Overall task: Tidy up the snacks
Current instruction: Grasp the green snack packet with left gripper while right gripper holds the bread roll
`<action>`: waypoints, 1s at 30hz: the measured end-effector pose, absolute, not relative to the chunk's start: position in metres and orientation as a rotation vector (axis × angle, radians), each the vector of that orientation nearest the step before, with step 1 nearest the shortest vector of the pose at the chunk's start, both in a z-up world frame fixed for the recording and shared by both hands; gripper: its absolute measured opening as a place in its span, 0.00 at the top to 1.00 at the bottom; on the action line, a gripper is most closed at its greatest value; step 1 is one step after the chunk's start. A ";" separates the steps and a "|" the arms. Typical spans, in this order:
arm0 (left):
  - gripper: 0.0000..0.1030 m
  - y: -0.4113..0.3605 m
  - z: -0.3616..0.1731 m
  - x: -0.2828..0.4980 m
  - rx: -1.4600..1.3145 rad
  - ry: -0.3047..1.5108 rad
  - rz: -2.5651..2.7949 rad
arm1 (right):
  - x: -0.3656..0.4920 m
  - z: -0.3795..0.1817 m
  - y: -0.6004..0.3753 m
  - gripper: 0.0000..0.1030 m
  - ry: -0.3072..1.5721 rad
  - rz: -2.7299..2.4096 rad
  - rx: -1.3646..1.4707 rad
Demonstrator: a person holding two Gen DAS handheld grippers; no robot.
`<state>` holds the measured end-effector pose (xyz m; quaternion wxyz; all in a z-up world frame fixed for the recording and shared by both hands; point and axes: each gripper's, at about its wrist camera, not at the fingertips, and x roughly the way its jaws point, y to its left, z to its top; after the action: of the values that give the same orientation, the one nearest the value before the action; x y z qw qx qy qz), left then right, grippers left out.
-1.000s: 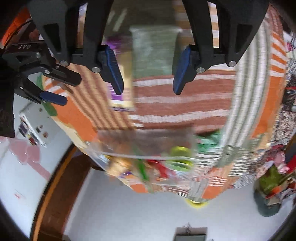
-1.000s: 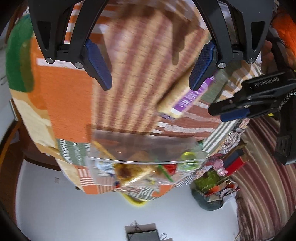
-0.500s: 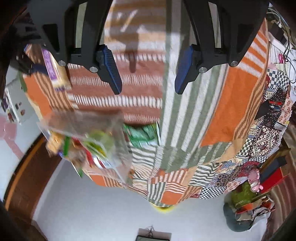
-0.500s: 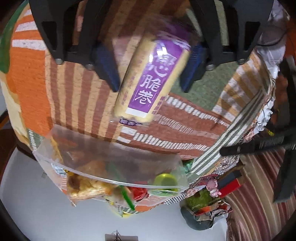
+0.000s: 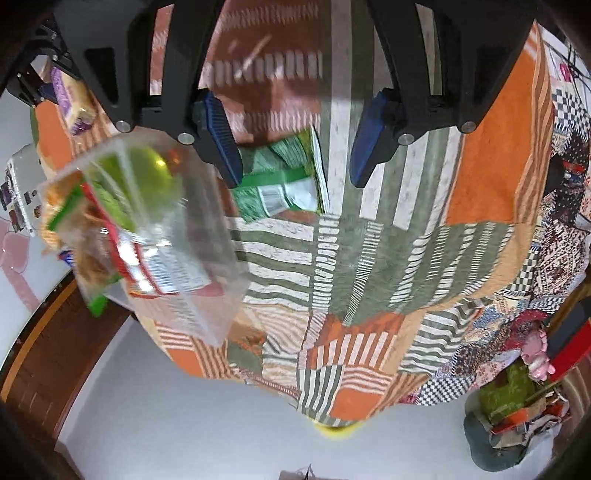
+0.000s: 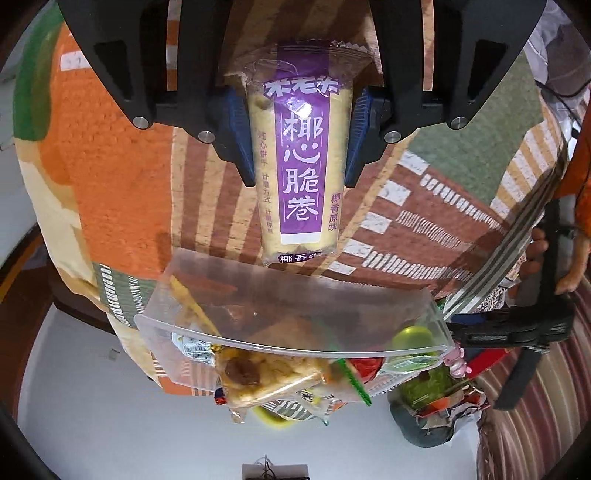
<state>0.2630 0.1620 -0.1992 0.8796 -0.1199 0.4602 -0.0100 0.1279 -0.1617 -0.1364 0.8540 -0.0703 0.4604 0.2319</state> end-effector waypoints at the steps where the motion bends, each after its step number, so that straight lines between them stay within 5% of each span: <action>1: 0.41 0.162 -0.202 0.267 -0.248 0.966 -0.029 | 0.128 -0.136 -0.163 0.59 0.966 0.486 -0.148; 9: 0.37 0.170 -0.210 0.277 -0.289 0.944 -0.088 | 0.134 -0.135 -0.164 0.59 0.960 0.477 -0.138; 13: 0.25 0.163 -0.210 0.274 -0.151 0.944 -0.043 | 0.133 -0.135 -0.164 0.59 0.961 0.481 -0.136; 30: 0.37 0.173 -0.200 0.243 -0.053 0.925 -0.025 | 0.137 -0.136 -0.164 0.59 0.961 0.489 -0.117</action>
<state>0.2432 0.1726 -0.2001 0.8946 -0.0257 0.4461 -0.0119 0.1368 -0.1636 -0.1363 0.8565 -0.0556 0.4573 0.2329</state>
